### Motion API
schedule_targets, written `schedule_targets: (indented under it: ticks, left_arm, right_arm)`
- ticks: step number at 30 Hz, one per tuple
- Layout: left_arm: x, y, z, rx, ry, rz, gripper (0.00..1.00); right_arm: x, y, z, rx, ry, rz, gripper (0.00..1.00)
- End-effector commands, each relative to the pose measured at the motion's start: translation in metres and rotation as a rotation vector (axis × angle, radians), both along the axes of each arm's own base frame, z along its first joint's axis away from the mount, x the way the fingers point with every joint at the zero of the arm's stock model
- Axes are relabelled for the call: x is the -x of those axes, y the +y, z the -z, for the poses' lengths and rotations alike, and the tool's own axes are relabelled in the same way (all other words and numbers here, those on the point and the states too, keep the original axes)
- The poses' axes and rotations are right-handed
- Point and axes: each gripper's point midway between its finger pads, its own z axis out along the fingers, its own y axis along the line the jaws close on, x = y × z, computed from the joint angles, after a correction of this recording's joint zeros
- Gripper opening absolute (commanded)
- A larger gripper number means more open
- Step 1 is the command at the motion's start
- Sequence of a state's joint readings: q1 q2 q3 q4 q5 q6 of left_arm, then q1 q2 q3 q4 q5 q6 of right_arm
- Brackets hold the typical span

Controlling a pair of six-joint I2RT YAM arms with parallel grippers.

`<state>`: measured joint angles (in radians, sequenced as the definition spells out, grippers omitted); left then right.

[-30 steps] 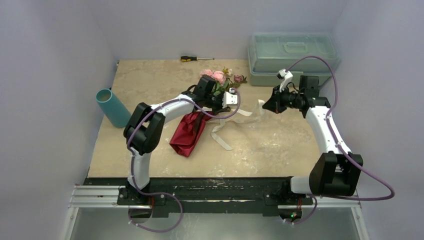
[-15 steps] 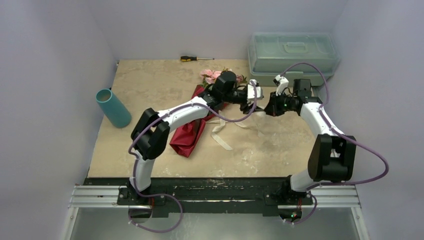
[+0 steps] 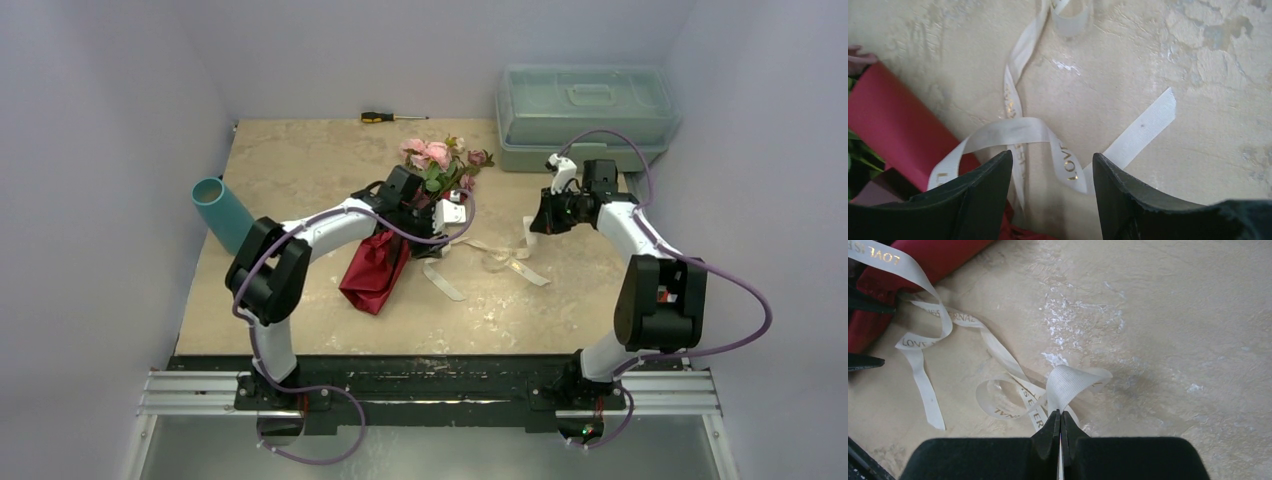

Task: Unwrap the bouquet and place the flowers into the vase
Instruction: Untie the ribbon from the wrapping paper.

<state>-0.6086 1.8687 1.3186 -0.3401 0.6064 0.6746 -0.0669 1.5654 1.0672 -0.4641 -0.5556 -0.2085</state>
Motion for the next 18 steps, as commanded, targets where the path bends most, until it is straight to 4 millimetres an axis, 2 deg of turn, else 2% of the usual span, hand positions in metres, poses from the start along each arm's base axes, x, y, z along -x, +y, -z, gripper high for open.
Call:
schedule_targets:
  ticks: [1, 6, 8, 10, 11, 12, 13, 16, 18]
  left_arm:
    - [0.002, 0.004, 0.010, -0.048, -0.015, -0.017, 0.60]
    - [0.007, -0.005, 0.032, -0.104, -0.004, -0.013, 0.58]
    - [0.011, -0.006, 0.040, -0.135, 0.010, -0.003, 0.46]
    - [0.013, -0.007, 0.041, -0.150, 0.034, -0.005, 0.25]
    - [0.011, -0.008, 0.035, -0.142, 0.041, -0.016, 0.14]
    - [0.009, -0.009, 0.026, -0.126, 0.049, -0.030, 0.03]
    - [0.003, -0.011, 0.009, -0.086, 0.043, -0.052, 0.00]
    - [-0.023, -0.011, -0.055, 0.080, 0.020, -0.141, 0.00]
    - [-0.041, -0.003, -0.097, 0.164, -0.019, -0.189, 0.00]
  right_arm:
    - [-0.010, -0.009, -0.009, 0.045, -0.036, -0.004, 0.00]
    - [-0.014, -0.012, -0.006, 0.070, -0.033, -0.009, 0.00]
    - [-0.015, -0.016, -0.003, 0.092, -0.028, -0.009, 0.00]
    - [-0.016, -0.021, 0.001, 0.123, -0.029, -0.014, 0.00]
    - [-0.015, -0.022, 0.002, 0.133, -0.029, -0.021, 0.00]
    - [-0.015, -0.023, 0.004, 0.139, -0.029, -0.030, 0.00]
    - [-0.015, -0.023, 0.004, 0.147, -0.032, -0.042, 0.00]
    - [-0.016, -0.024, 0.006, 0.159, -0.031, -0.056, 0.00]
    - [-0.016, -0.027, 0.009, 0.173, -0.022, -0.058, 0.00]
